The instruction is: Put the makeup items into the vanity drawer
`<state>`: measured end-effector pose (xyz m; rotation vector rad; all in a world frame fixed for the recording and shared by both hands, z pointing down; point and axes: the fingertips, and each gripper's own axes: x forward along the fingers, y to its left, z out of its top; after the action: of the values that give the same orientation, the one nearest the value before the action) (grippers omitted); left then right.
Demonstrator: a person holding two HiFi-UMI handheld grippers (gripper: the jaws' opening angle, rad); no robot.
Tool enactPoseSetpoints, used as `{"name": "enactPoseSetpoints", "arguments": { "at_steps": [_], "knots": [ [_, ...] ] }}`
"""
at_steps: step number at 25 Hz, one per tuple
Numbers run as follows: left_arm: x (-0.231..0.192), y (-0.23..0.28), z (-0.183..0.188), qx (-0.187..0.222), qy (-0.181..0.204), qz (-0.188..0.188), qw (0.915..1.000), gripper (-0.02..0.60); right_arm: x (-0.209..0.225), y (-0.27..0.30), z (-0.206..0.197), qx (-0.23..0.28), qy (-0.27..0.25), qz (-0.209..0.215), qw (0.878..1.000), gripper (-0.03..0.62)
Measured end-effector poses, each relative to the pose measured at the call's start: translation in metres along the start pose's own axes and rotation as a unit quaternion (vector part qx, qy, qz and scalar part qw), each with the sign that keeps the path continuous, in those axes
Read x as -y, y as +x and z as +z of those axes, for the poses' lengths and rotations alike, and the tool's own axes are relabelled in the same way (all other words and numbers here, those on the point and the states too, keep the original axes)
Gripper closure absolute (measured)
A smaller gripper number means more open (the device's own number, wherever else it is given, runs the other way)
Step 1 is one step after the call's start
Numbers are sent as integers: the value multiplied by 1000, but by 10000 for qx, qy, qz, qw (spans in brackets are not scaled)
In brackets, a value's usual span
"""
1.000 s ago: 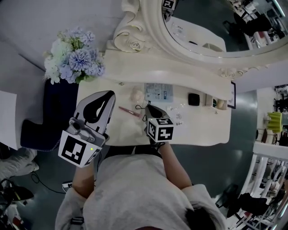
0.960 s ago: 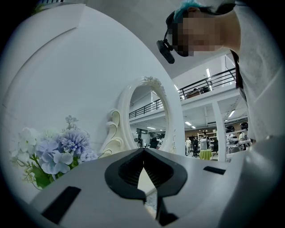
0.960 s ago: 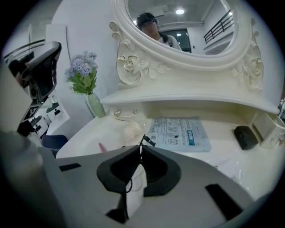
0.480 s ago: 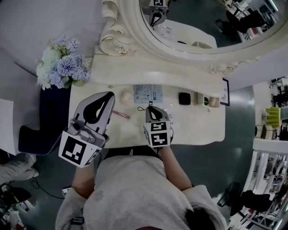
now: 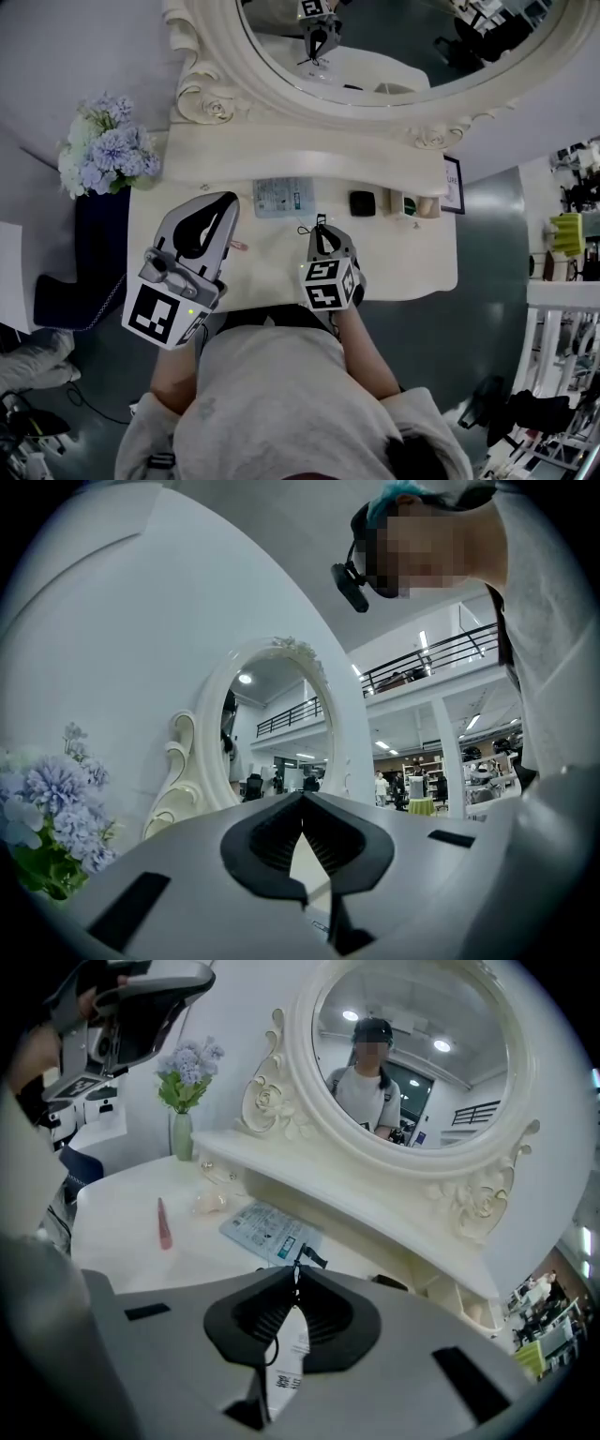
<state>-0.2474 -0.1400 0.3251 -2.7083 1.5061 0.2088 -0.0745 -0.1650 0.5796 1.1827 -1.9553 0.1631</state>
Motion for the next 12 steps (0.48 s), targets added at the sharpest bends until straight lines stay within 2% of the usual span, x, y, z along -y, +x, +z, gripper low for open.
{"name": "enactPoseSetpoints", "arguments": {
  "at_steps": [4,9,12],
  "knots": [
    [13,12,0,24,12,-91,10000,568,21,-3,-14,-119,-230,-251,9993,559],
    [29,25,2,45,23,-193,9998,568,33,-9,-22,-56,-535,-211,9983,560],
    [37,31,2,41,28,-233,9997,568,39,-12,-29,-157,-1039,-365,9938,559]
  ]
}}
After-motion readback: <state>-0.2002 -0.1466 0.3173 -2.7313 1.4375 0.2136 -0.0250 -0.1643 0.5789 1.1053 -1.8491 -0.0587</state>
